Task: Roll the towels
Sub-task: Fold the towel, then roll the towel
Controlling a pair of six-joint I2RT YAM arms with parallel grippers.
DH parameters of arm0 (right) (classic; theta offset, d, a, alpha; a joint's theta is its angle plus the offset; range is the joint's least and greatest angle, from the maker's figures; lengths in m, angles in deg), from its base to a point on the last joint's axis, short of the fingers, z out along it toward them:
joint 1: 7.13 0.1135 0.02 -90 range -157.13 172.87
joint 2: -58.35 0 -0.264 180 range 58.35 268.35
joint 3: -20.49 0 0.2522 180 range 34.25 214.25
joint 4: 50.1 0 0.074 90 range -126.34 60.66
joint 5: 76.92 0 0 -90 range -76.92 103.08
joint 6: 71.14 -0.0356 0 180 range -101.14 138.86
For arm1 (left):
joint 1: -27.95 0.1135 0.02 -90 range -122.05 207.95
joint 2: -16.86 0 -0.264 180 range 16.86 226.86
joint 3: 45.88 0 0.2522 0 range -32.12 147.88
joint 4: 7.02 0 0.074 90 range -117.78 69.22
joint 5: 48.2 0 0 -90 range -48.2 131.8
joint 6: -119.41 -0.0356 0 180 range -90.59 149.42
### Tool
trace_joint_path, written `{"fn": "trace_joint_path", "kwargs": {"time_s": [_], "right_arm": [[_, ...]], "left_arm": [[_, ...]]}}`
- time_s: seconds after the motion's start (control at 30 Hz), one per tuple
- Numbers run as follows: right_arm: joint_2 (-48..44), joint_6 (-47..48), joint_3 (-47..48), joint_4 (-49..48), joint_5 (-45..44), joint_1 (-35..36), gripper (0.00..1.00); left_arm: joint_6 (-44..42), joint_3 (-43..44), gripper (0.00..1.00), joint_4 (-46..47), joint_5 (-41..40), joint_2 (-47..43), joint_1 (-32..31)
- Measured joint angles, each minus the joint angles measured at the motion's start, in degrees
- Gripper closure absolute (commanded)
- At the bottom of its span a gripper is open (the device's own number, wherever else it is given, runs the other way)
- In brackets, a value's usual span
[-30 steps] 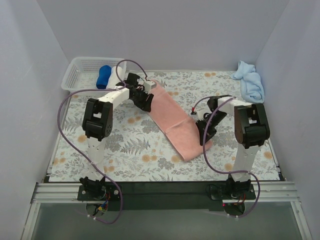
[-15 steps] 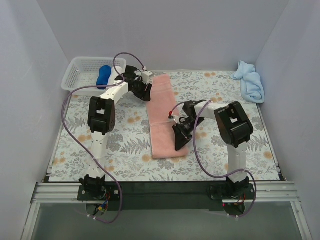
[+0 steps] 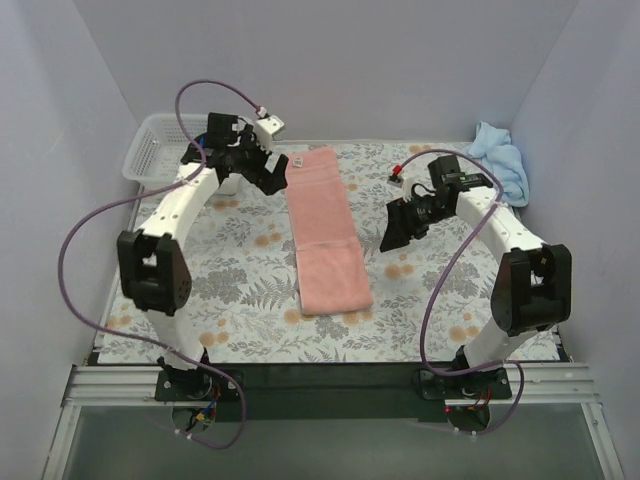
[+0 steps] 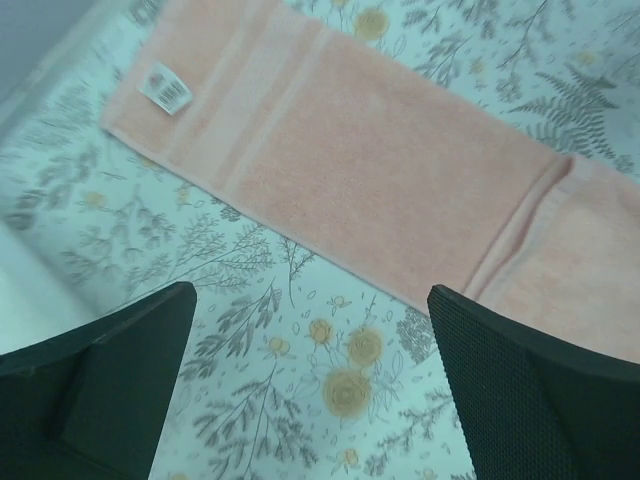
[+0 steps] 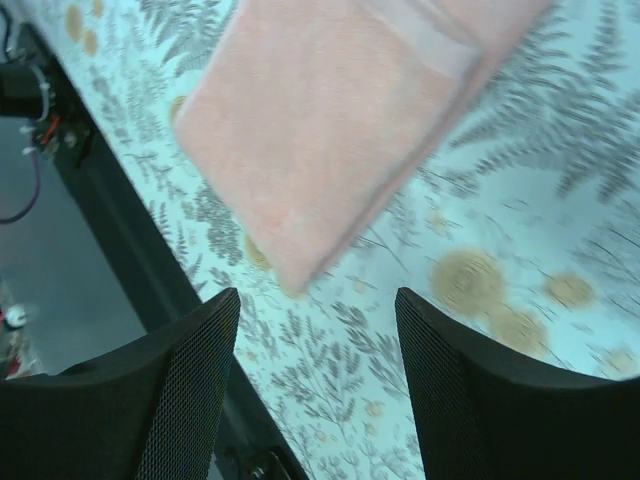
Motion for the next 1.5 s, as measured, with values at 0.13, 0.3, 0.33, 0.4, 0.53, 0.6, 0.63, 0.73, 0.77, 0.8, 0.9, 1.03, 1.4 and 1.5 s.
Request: {"fn": "trace_joint_path", "kwargs": {"time_s": [0.13,0.3,0.33,0.4,0.53,0.6,0.63,0.73,0.77,0.8,0.9,1.03,1.4,1.5], "right_arm": [[-2.7,1.7,-0.1,0.1,-4.0,-5.3,0.45],[-4.9,1.3,-3.2,0.1,-3.1,-4.2,0.51],[-5.1,0.8,-4.4,0.0,-2.3,-3.6,0.51],[-5.3,0.1,-7.9,-1.0,-1.0,-1.8,0.52],[-3.7,-1.5,-15.1,-3.5,0.1,3.1,0.56],[-1.7,-2.2,-17.0,-4.7,0.3,5.0,0.58],[-0.7,-2.6,-17.7,-5.7,0.3,5.5,0.58],[1.7,-3.9,-19.4,-9.2,0.4,6.0,0.62],[2.6,-4.3,-20.0,-10.4,0.7,6.2,0.66],[3.4,-4.8,-20.6,-11.7,0.8,6.3,0.67],[5.8,-6.4,-22.0,-14.7,1.4,7.9,0.76],[9.0,-7.5,-21.9,-17.2,2.5,11.9,0.99],[8.2,-1.3,-20.5,-8.3,5.2,13.3,0.51],[4.1,2.0,-18.6,-3.8,2.9,9.2,0.57]], "left_arm": [[-3.3,-11.0,0.02,1.8,-1.2,-19.5,-0.3],[-11.4,-17.1,0.12,-0.7,-3.0,-33.6,-2.8],[-12.9,-17.7,0.12,-1.7,-3.1,-34.6,-3.4],[-15.6,-18.7,0.12,-3.8,-3.2,-35.3,-4.3],[-19.5,-21.0,0.09,-8.4,-5.3,-35.6,-4.5],[-21.0,-21.8,0.09,-10.2,-5.8,-36.1,-4.4],[-21.7,-22.2,0.08,-11.0,-5.9,-36.6,-4.4],[-23.1,-23.3,0.09,-11.9,-6.1,-38.5,-4.4],[-23.7,-23.8,0.10,-11.9,-6.1,-39.2,-4.4],[-24.5,-24.6,0.10,-11.9,-6.0,-40.0,-4.4],[-27.3,-28.2,0.15,-11.9,-5.9,-42.5,-4.6],[-31.6,-33.7,0.19,-12.3,-4.4,-44.4,-5.3],[-32.5,-49.2,0.29,-5.0,-4.8,-44.4,-24.8],[-31.8,-50.6,0.33,-2.8,-6.4,-44.5,-30.9]]}}
